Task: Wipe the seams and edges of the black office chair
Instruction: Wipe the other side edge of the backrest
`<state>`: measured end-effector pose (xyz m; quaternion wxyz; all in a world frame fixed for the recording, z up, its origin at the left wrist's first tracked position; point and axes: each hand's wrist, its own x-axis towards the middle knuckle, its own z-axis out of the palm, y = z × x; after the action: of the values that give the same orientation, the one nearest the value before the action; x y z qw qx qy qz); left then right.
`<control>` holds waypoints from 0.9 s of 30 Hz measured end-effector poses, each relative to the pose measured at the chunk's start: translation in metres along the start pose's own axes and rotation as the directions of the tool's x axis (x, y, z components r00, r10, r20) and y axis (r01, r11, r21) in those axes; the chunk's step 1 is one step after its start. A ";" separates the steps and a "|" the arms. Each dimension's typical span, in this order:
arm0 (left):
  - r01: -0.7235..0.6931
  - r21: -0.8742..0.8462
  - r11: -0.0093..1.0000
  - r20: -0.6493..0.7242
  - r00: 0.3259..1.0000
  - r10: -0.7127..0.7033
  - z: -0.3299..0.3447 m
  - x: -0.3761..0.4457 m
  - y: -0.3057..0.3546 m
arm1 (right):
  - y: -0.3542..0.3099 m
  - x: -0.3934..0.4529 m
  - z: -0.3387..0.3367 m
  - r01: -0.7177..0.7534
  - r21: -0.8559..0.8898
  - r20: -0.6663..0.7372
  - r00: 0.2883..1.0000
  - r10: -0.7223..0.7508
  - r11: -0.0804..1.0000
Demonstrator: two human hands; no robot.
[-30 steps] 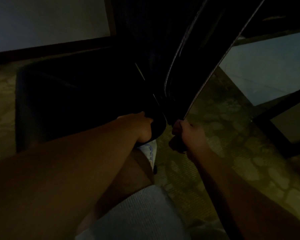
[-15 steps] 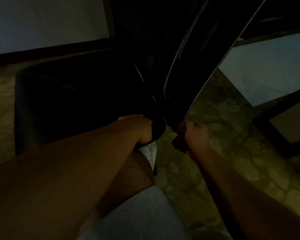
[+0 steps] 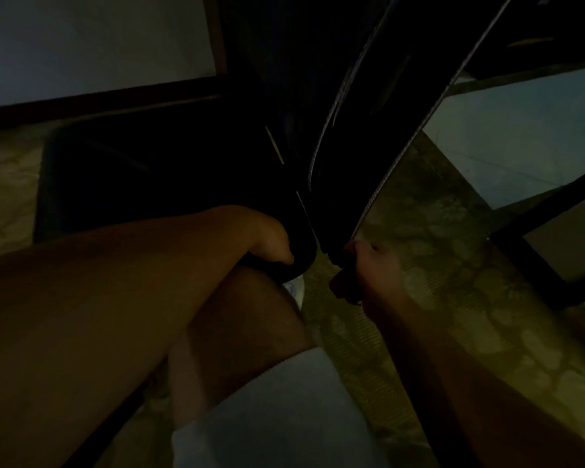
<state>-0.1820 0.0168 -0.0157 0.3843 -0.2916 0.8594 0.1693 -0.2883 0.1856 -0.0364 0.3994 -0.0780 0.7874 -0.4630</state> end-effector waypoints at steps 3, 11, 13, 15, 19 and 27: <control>-0.012 -0.028 1.000 0.002 1.000 0.012 0.002 -0.005 -0.005 | -0.001 -0.007 0.002 0.011 -0.012 -0.005 1.000 -0.011 1.000; 0.026 -0.163 0.986 -0.075 0.996 -0.039 0.016 -0.002 -0.003 | 0.004 -0.015 0.025 0.033 0.116 -0.173 0.985 -0.012 0.993; 0.052 -0.195 0.979 -0.109 0.991 -0.074 0.018 -0.001 0.001 | 0.008 -0.016 0.040 0.063 0.188 -0.226 0.974 -0.020 0.980; 0.059 -0.225 0.973 -0.128 0.988 -0.090 0.019 -0.002 0.002 | 0.012 -0.013 0.052 0.126 0.219 -0.291 0.955 -0.058 0.968; 0.049 -0.263 0.964 -0.121 0.989 -0.083 0.021 -0.006 -0.001 | 0.009 -0.018 0.053 0.132 0.229 -0.333 0.941 -0.049 0.965; 0.052 -0.272 0.961 -0.113 0.990 -0.086 0.020 -0.011 -0.001 | 0.014 -0.020 0.044 0.088 0.121 -0.290 0.956 -0.049 0.989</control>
<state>-0.1642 0.0309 -0.0206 0.2928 -0.3808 0.8400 0.2521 -0.2402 0.1740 -0.0477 0.2693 -0.0110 0.8012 -0.5342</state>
